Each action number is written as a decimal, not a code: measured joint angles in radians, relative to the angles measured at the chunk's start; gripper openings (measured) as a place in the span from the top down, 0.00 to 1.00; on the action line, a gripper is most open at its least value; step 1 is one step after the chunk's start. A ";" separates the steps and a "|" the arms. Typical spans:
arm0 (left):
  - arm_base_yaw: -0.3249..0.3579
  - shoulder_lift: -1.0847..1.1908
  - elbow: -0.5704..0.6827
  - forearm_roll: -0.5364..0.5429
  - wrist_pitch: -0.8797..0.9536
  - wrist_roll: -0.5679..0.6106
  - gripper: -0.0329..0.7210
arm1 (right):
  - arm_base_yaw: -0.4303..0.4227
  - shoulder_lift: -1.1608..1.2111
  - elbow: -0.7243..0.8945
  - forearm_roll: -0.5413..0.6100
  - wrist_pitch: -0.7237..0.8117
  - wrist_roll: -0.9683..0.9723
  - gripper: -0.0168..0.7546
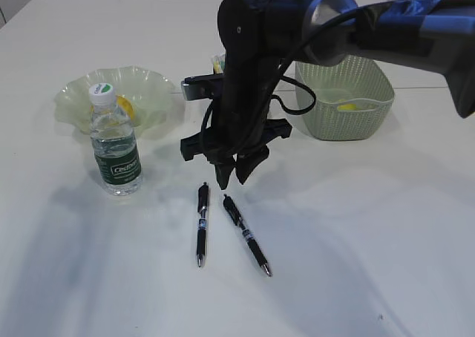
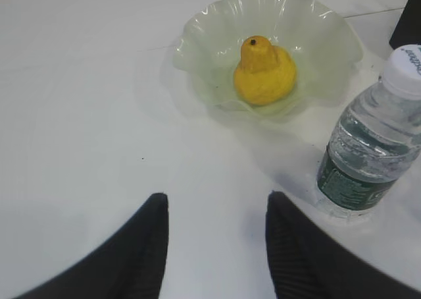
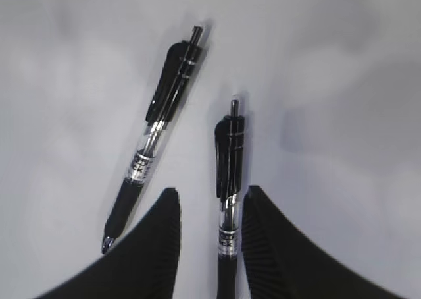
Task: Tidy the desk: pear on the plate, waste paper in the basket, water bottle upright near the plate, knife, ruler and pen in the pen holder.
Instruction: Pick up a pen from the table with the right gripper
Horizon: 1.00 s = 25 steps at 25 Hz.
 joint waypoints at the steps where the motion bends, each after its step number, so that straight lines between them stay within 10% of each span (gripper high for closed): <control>1: 0.000 0.000 0.000 0.000 0.000 0.000 0.50 | 0.000 0.000 0.000 -0.004 0.000 0.000 0.67; 25: 0.000 0.000 0.000 -0.002 0.002 0.000 0.50 | 0.000 0.000 0.065 0.003 -0.007 -0.001 0.67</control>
